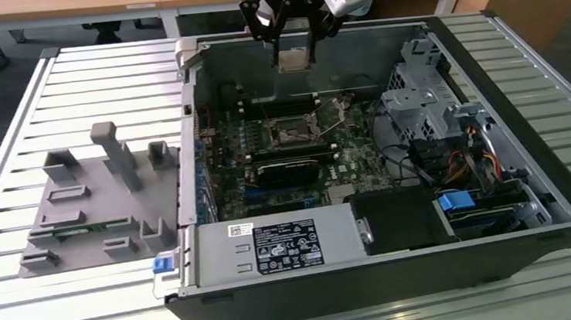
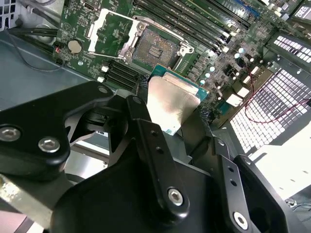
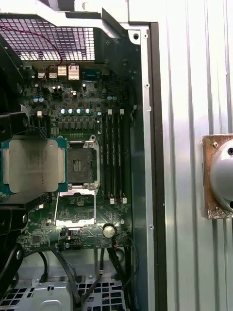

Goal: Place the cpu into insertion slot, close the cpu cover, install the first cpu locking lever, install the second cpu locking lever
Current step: 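Place the cpu into insertion slot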

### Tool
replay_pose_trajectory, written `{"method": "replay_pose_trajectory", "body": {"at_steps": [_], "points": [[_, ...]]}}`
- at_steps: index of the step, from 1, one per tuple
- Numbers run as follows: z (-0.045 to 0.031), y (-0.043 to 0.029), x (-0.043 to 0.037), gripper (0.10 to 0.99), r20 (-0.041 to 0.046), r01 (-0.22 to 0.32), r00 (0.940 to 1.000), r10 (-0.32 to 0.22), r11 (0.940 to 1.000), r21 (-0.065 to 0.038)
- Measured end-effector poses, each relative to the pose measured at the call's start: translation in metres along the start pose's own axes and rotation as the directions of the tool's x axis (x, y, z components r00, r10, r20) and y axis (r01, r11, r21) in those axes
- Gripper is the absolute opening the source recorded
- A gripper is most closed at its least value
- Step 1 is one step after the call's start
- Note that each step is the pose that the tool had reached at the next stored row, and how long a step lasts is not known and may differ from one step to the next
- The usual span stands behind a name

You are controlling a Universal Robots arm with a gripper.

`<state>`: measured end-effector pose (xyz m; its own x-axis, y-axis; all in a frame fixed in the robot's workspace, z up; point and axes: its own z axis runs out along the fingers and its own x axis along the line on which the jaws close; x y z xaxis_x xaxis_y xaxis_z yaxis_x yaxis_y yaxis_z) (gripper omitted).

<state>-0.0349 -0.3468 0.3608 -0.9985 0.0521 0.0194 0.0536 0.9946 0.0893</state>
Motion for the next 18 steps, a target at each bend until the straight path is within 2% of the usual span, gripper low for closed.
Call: {"method": "replay_pose_trajectory", "body": {"at_steps": [18], "points": [[0.0000, 0.0000, 0.0000, 0.525, 0.0036, -0.039, 0.9992, 0.039, 0.9992, -0.001]]}}
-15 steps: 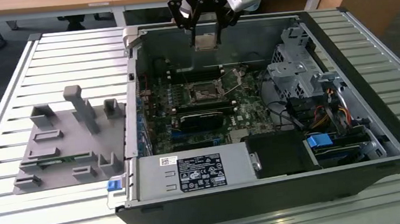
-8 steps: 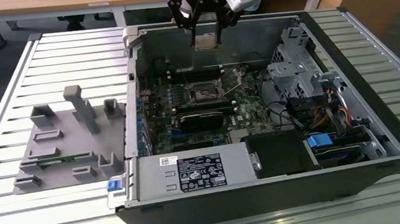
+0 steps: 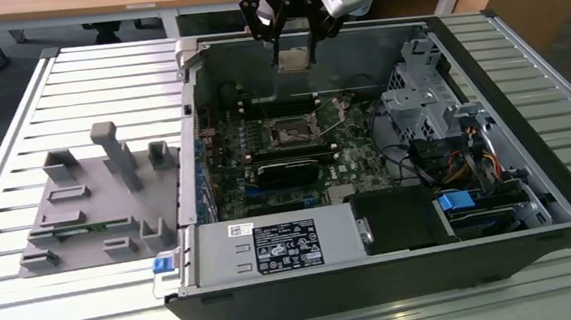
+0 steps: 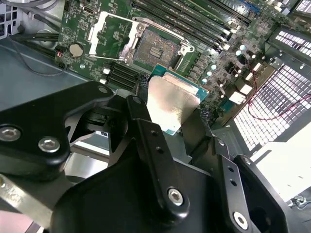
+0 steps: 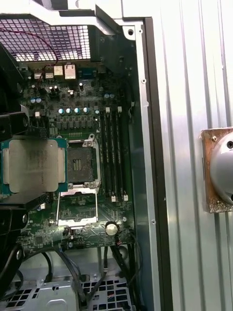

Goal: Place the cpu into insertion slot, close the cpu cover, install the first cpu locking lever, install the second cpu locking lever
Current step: 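Place the cpu into insertion slot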

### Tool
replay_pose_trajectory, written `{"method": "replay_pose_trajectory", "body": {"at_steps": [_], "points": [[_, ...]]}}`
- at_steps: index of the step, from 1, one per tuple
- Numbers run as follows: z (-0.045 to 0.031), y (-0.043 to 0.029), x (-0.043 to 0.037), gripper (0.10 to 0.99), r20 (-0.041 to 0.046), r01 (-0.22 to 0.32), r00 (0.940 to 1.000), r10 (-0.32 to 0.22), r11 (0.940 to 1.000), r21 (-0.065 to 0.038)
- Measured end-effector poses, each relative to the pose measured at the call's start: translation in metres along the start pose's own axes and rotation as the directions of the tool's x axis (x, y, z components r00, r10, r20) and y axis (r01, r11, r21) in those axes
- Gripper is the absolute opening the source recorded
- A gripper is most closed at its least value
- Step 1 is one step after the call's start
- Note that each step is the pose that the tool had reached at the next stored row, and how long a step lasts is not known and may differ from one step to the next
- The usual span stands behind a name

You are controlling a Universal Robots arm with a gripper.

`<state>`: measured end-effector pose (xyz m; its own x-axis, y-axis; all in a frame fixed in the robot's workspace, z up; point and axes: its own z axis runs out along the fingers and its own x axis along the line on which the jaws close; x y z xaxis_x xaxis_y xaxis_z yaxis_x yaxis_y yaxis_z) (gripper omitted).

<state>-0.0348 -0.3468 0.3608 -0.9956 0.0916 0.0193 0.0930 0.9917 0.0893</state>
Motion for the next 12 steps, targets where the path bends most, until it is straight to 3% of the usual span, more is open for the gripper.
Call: {"method": "replay_pose_trajectory", "body": {"at_steps": [12], "points": [[0.0000, 0.0000, 0.0000, 0.525, 0.0021, -0.024, 0.9997, 0.024, 0.9997, -0.001]]}}
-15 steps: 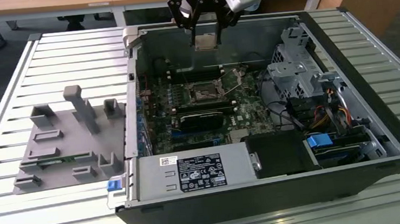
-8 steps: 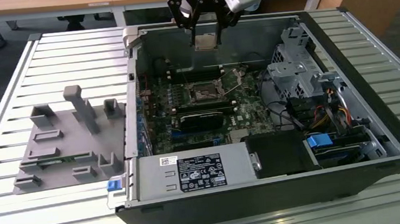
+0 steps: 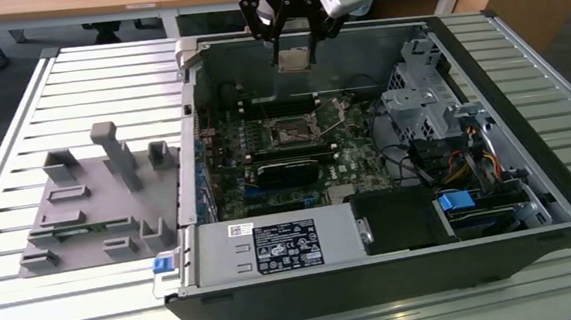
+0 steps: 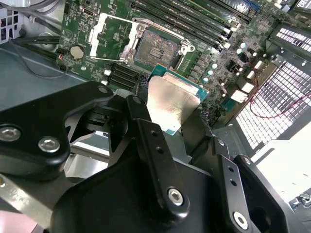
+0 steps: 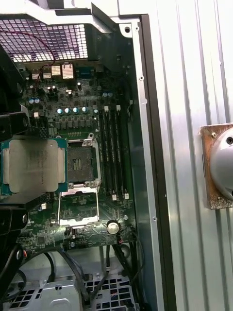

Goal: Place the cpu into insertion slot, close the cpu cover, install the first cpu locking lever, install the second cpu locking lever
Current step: 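Place the cpu into insertion slot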

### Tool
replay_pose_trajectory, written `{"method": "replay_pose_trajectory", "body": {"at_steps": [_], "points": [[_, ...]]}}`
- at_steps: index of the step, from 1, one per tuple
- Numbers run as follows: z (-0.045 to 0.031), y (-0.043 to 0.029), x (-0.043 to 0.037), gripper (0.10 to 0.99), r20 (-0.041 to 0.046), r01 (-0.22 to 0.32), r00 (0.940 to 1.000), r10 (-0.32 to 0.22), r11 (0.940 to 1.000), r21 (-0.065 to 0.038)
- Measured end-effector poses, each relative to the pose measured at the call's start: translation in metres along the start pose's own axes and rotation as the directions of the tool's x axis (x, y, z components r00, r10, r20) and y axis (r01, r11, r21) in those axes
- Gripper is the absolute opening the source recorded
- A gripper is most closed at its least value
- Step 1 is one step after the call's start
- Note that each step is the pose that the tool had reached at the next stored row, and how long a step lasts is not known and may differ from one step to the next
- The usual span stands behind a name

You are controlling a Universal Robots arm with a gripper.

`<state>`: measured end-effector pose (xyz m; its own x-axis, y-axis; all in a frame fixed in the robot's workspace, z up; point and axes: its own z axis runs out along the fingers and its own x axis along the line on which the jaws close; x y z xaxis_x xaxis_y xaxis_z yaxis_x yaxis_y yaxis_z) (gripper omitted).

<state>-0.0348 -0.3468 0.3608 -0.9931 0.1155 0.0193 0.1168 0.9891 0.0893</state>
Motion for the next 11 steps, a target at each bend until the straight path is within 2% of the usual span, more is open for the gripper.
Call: {"method": "replay_pose_trajectory", "body": {"at_steps": [11], "points": [[0.0000, 0.0000, 0.0000, 0.525, 0.0017, -0.019, 0.9998, 0.019, 0.9998, 0.000]]}}
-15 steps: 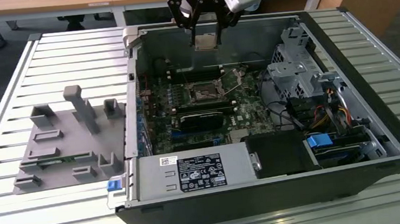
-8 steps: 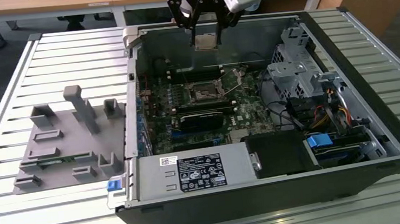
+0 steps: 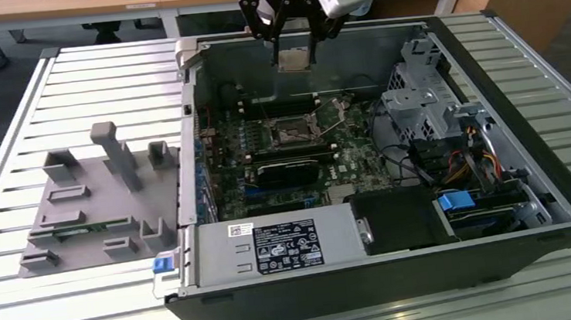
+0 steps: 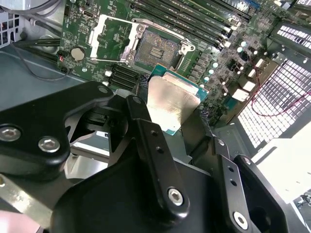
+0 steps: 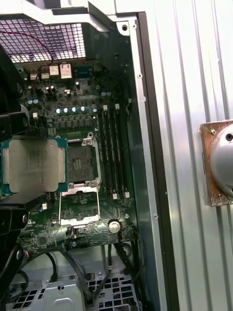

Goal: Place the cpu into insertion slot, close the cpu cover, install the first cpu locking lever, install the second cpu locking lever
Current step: 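Place the cpu into insertion slot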

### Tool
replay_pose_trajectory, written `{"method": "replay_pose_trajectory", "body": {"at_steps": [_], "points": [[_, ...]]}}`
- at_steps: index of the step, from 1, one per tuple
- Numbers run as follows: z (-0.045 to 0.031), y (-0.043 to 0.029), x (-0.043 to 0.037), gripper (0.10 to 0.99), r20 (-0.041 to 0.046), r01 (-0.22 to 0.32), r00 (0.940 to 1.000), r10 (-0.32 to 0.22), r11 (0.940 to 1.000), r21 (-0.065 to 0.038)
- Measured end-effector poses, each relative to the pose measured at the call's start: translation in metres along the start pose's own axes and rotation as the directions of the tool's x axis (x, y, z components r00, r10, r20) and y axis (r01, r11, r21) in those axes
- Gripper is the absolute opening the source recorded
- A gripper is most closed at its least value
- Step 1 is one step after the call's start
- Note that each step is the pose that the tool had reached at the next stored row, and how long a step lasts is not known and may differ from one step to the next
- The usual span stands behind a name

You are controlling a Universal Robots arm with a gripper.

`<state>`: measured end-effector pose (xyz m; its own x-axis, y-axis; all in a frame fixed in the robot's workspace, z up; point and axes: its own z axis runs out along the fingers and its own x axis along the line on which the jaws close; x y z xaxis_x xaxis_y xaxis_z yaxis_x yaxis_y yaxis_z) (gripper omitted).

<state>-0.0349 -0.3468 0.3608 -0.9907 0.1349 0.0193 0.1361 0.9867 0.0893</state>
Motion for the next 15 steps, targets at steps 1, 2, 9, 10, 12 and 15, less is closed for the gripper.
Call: {"method": "replay_pose_trajectory", "body": {"at_steps": [1, 2, 9, 10, 12, 15], "points": [[0.0000, 0.0000, 0.0000, 0.525, 0.0002, -0.002, 1.0000, 0.002, 1.0000, 0.000], [0.0000, 0.0000, 0.0000, 0.525, 0.0003, -0.004, 1.0000, 0.004, 1.0000, 0.000], [0.0000, 0.0000, 0.0000, 0.525, 0.0016, -0.019, 0.9998, 0.019, 0.9998, 0.000], [0.0000, 0.0000, 0.0000, 0.525, 0.0018, -0.020, 0.9998, 0.020, 0.9998, 0.000], [0.0000, 0.0000, 0.0000, 0.525, 0.0022, -0.025, 0.9997, 0.025, 0.9997, -0.001], [0.0000, 0.0000, 0.0000, 0.525, 0.0028, -0.031, 0.9995, 0.031, 0.9995, -0.001]]}}
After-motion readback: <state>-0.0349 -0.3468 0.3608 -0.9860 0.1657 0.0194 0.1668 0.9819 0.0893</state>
